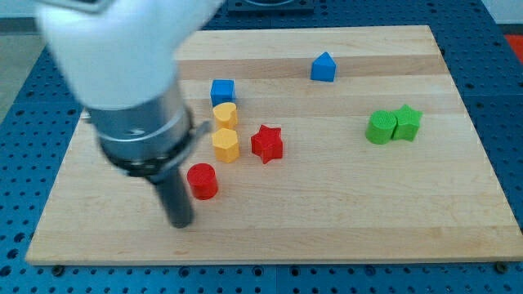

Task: Move the red circle parallel to the red star

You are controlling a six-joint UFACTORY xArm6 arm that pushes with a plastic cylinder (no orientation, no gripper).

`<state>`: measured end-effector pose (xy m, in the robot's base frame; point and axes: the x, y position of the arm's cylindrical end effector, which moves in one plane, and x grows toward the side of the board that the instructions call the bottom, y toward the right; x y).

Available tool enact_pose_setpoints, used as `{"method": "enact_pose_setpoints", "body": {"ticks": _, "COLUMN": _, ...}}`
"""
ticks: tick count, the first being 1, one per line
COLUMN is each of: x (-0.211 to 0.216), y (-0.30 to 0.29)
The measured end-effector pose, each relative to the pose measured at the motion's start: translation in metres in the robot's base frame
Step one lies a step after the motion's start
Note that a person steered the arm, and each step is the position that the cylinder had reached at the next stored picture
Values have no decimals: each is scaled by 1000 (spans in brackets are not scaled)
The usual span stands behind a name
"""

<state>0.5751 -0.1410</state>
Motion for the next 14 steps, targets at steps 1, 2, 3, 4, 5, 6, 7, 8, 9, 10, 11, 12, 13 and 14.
{"method": "enact_pose_setpoints", "body": {"ticks": 1, "x": -12, "y": -44}}
{"method": "enact_pose_setpoints", "body": {"ticks": 2, "x": -39, "y": -45}}
{"method": "enact_pose_setpoints", "body": {"ticks": 3, "x": -43, "y": -29}}
{"method": "enact_pose_setpoints", "body": {"ticks": 4, "x": -43, "y": 7}}
{"method": "enact_pose_setpoints", "body": {"ticks": 5, "x": -43, "y": 50}}
{"method": "enact_pose_setpoints", "body": {"ticks": 6, "x": -43, "y": 86}}
{"method": "enact_pose_setpoints", "body": {"ticks": 7, "x": -43, "y": 120}}
{"method": "enact_pose_setpoints", "body": {"ticks": 8, "x": -44, "y": 152}}
{"method": "enact_pose_setpoints", "body": {"ticks": 9, "x": -49, "y": 172}}
{"method": "enact_pose_setpoints", "body": {"ticks": 10, "x": -52, "y": 175}}
{"method": "enact_pose_setpoints", "body": {"ticks": 11, "x": -45, "y": 172}}
{"method": "enact_pose_setpoints", "body": {"ticks": 12, "x": -44, "y": 157}}
{"method": "enact_pose_setpoints", "body": {"ticks": 13, "x": -50, "y": 152}}
{"method": "enact_pose_setpoints", "body": {"ticks": 14, "x": -61, "y": 152}}
